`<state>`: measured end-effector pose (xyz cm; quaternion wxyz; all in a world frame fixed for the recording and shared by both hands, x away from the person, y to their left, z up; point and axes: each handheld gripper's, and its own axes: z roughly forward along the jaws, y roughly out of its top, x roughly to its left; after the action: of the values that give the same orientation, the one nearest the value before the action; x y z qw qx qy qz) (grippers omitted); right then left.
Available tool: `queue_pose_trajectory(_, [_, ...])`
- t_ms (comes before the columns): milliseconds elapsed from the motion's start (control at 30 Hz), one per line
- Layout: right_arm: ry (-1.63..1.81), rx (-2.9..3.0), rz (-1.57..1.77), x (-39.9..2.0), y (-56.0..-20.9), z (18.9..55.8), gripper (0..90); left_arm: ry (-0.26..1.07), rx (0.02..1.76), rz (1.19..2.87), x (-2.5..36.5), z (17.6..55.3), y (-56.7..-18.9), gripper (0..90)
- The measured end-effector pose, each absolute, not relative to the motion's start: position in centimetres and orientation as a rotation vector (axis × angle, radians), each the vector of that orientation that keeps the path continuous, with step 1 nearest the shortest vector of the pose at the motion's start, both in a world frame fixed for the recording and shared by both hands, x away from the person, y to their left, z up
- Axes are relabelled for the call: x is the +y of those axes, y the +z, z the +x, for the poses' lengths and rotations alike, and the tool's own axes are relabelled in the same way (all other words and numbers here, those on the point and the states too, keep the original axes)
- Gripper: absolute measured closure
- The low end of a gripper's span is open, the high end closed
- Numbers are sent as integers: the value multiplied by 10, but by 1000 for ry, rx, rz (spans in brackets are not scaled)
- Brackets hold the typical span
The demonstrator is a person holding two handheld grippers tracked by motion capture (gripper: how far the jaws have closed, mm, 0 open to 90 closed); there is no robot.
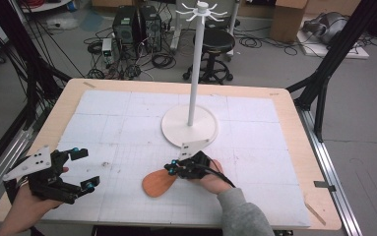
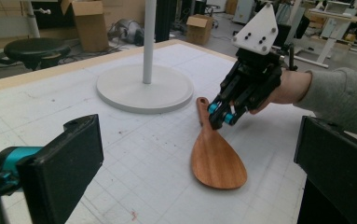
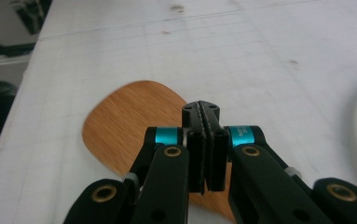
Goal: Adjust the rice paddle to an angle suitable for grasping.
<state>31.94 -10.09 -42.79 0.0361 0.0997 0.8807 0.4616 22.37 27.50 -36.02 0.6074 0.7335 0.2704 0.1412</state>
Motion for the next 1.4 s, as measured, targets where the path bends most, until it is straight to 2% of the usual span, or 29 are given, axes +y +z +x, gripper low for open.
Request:
queue_pose_trajectory(133, [1416, 2776, 269, -69, -435, 321, 888, 326, 629, 1684, 276, 222, -359, 18])
queue_pose_trajectory(533, [1346, 2827, 218, -20, -448, 332, 889, 327, 630, 1690, 277, 218, -360, 18])
queue_pose_trajectory(967, [1270, 2881, 253, -20, -446, 331, 892, 336, 646, 1690, 282, 215, -362, 18])
queue_pose_trajectory(1400, [1215, 2906, 289, -38, -442, 311, 892, 333, 636, 1681, 281, 218, -360, 18])
